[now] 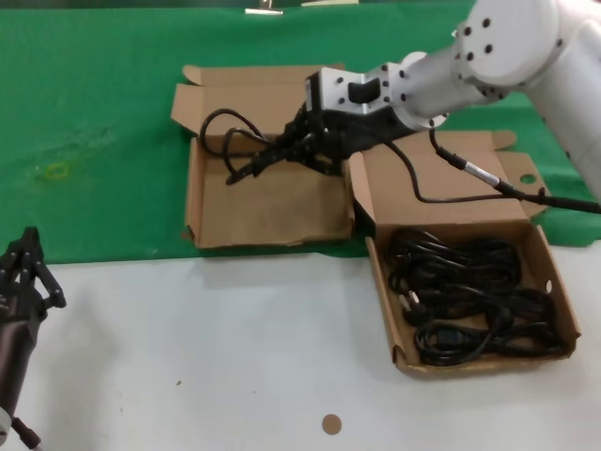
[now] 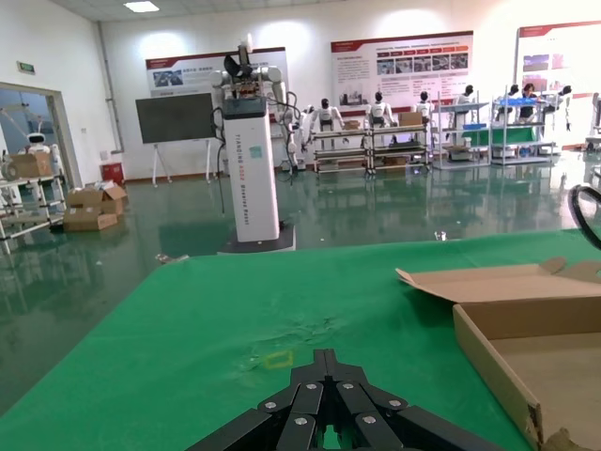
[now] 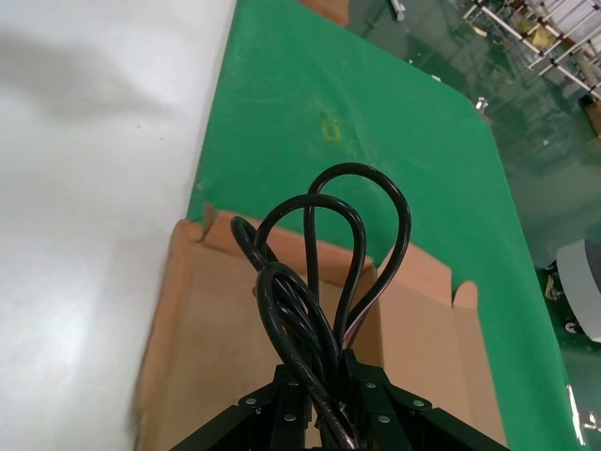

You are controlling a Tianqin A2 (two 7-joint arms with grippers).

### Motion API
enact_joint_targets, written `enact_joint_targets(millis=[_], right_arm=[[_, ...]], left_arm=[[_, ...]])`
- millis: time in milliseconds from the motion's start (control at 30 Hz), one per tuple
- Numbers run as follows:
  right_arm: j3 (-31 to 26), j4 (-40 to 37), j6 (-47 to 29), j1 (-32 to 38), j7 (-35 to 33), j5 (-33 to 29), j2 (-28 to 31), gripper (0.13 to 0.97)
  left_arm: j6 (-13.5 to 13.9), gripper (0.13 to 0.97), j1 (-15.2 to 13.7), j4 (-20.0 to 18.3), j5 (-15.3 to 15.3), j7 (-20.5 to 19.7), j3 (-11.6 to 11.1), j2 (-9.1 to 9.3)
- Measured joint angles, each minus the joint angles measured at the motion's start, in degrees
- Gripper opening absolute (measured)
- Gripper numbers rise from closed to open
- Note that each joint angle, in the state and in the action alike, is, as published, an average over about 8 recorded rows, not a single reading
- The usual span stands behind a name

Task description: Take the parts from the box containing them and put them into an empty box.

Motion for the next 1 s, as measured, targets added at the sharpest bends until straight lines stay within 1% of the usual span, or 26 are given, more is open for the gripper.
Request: enact_joint_targets(millis=[333, 600, 733, 1000], right_arm=[[-0.42, -7.93, 3.51, 2.37, -3.77, 0.17, -3.52, 0.200], [-0.61, -12.41, 5.43, 3.58, -6.73, 0.40, -4.76, 0.251], [-0.66, -13.35, 5.92, 3.86, -7.31, 0.47, -4.93, 0.251], [-0.66, -13.88, 6.32, 4.03, -7.56, 0.55, -5.04, 0.371]], left_arm=[[0.00, 0.144, 0.00, 0.00, 0.00, 0.00, 0.00, 0.00], [0.00, 0.144, 0.00, 0.00, 0.00, 0.00, 0.00, 0.00], [0.00, 0.144, 0.00, 0.00, 0.00, 0.00, 0.00, 0.00], [0.00, 0.144, 0.00, 0.00, 0.00, 0.00, 0.00, 0.00]])
